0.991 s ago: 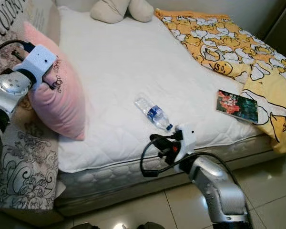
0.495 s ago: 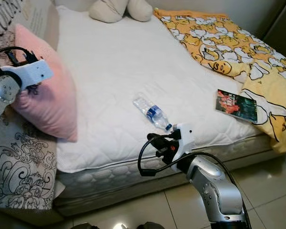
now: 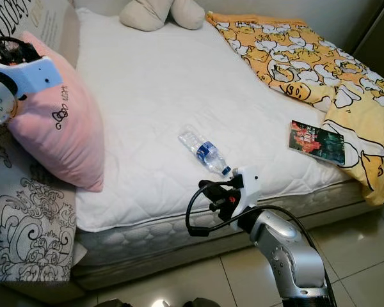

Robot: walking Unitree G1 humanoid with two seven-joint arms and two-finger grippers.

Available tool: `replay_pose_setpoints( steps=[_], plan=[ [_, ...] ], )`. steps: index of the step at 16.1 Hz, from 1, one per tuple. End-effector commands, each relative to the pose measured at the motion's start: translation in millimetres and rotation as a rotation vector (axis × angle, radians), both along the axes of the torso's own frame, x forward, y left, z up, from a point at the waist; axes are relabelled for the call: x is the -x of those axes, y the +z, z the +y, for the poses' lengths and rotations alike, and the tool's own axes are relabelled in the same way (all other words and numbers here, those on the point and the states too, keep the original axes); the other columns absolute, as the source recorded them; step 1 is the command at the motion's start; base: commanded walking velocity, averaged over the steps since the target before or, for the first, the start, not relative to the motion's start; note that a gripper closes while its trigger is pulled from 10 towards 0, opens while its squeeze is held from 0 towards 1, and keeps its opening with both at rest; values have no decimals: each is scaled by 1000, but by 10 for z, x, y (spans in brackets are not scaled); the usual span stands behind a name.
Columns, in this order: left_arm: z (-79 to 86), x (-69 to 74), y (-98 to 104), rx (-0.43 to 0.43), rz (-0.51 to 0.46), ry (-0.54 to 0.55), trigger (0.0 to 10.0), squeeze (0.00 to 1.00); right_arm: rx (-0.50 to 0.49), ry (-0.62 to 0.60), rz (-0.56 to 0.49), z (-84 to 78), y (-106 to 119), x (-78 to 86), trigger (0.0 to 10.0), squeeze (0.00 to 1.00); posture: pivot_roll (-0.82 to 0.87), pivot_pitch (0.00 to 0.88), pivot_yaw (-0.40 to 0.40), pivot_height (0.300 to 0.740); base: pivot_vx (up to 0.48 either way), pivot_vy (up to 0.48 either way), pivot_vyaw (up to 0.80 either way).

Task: Clean up the room

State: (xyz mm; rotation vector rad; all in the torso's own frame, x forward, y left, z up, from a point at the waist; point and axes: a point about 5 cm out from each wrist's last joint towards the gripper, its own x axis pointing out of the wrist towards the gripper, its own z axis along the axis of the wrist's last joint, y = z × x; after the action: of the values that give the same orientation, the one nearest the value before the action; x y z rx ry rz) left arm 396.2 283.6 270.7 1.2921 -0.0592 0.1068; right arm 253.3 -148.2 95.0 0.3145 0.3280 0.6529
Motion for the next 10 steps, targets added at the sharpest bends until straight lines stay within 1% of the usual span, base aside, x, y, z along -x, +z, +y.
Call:
replay_pose_setpoints(
  steps=[1,2,3,4,5,6,7,8,9,10],
  plan=[
    [-36,-8,194,103,-70,-42,10000,1000,13,-40,-3,-63,-21,3,10000,0,-133,0,-96,740,0,0,0],
    [-131,-27,130,506,-80,-144,10000,1000,47,-138,-69,-144,56,-66,10000,0,-108,0,-86,740,0,0,0],
    [-247,-37,10,780,-80,-244,10000,1000,82,-225,-133,-216,149,-118,10000,0,-103,0,-83,740,0,0,0],
    [-287,-39,-34,859,-80,-269,10000,1000,96,-251,-154,-236,181,-130,10000,0,-103,0,-83,740,0,0,0],
    [-394,-33,-141,1037,-100,-317,10000,1000,149,-320,-214,-297,246,-148,10000,0,-86,0,-81,740,0,0,0],
    [-587,53,-234,1120,-131,-382,10000,1000,211,-371,-266,-351,280,-134,10000,0,-72,0,-81,740,0,0,0],
    [-671,112,-263,1140,-144,-406,10000,1000,224,-387,-276,-367,282,-125,10000,0,-68,0,-82,740,0,0,0],
    [-878,282,-359,1160,-163,-444,10000,1000,245,-433,-299,-399,290,-122,10000,0,-52,0,-79,740,0,0,0],
    [-1042,479,-554,1200,-136,-446,10000,1000,265,-497,-317,-434,272,-151,10000,0,-35,0,-71,740,0,0,0],
    [-1068,565,-713,1182,-117,-395,10000,1000,274,-525,-322,-455,256,-165,10000,0,-29,0,-69,740,0,0,0]
  ],
)
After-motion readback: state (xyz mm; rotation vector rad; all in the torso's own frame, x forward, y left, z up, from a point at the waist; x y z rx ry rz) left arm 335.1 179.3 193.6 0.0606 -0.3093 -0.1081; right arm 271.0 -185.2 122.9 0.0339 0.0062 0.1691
